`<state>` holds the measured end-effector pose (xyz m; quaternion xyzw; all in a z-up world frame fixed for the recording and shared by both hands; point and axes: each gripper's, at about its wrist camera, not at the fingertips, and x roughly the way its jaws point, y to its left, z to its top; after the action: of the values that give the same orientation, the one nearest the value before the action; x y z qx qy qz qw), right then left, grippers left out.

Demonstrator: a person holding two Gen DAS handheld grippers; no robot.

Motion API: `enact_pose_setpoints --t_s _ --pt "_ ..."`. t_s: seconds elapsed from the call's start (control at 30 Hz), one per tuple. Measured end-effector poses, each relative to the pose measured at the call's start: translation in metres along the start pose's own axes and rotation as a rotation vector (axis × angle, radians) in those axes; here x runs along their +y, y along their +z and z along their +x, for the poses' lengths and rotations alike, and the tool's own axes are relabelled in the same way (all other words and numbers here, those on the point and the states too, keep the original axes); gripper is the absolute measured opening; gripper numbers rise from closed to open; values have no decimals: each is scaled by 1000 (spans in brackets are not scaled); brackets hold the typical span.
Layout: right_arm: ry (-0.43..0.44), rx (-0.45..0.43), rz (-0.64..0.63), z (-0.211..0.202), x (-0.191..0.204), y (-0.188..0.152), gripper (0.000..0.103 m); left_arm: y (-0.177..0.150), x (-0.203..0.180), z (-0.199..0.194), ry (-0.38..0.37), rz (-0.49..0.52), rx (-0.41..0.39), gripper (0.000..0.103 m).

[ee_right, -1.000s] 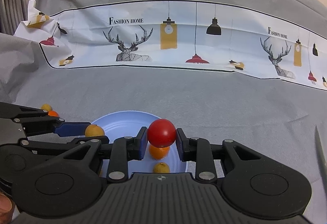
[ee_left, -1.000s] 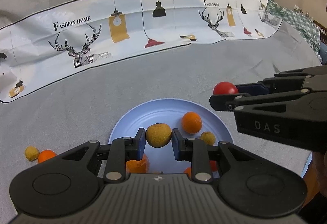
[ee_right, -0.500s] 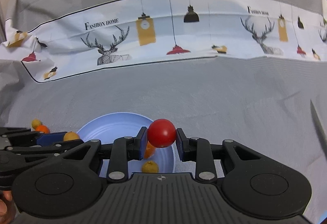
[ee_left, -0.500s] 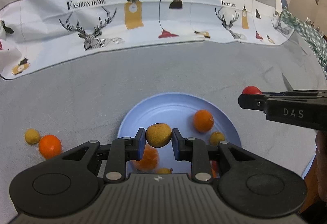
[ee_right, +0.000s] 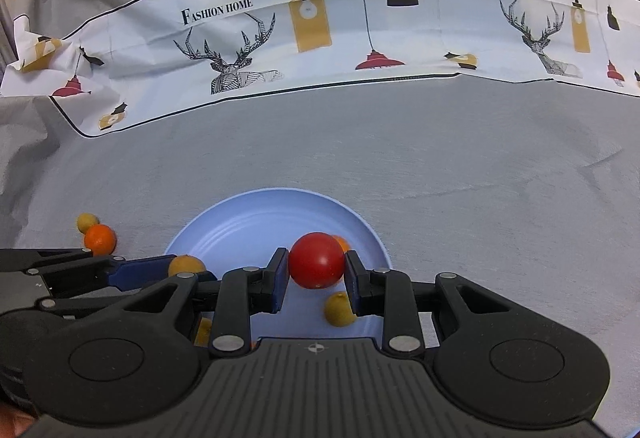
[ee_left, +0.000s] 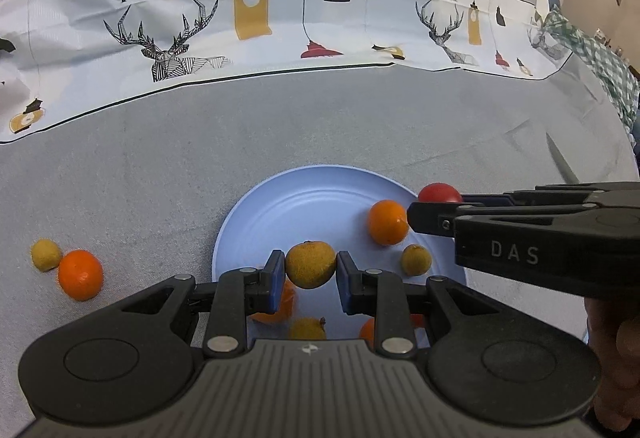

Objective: Organize fruits
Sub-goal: 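Open the right tool dropping the tomato while the left tool releases the yellow fruit onto the plate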

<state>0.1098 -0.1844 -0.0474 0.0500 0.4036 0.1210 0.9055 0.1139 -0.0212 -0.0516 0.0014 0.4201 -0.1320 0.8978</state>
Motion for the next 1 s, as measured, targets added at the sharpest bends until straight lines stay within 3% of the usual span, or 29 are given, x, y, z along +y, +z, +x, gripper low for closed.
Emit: enact_pose_setpoints --t_s 0.83,0.9,1.0 --pt "-29 9 -19 2 10 -1 31 -1 -2 -4 -7 -2 -6 30" --pt "-35 13 -16 3 11 -1 33 -2 -2 -3 -16 -1 4 32" --pt "-44 10 -18 2 13 -1 48 -1 0 -4 -7 1 -3 41"
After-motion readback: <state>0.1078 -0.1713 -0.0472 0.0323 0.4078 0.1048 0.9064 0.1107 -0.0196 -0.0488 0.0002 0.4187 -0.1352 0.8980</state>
